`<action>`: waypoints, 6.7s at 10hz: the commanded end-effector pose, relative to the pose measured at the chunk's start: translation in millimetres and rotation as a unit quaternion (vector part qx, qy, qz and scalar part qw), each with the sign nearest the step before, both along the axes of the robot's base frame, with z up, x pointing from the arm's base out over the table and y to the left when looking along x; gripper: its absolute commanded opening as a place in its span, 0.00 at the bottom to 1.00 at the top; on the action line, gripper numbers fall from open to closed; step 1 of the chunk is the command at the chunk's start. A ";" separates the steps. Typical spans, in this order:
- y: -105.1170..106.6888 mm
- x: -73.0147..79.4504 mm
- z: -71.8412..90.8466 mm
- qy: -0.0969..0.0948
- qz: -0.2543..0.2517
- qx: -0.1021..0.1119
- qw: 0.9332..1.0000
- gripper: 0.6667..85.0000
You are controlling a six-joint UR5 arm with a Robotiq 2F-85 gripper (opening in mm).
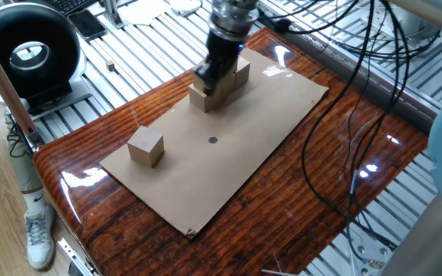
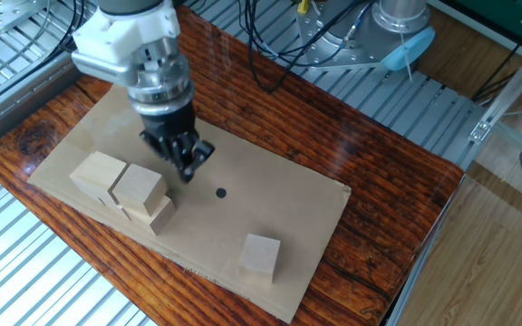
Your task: Stack the blocks into a pyramid shape
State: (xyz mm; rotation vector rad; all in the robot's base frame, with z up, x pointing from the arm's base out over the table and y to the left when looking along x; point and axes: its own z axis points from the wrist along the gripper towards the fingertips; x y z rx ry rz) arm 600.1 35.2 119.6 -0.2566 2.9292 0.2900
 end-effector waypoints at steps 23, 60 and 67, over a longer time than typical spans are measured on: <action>53.2 19.7 2.9 0.002 -0.070 0.063 0.996 0.00; 58.2 8.4 -13.1 -0.022 0.047 -0.023 0.998 0.00; 11.6 8.4 19.8 -0.043 0.022 -0.024 0.999 0.00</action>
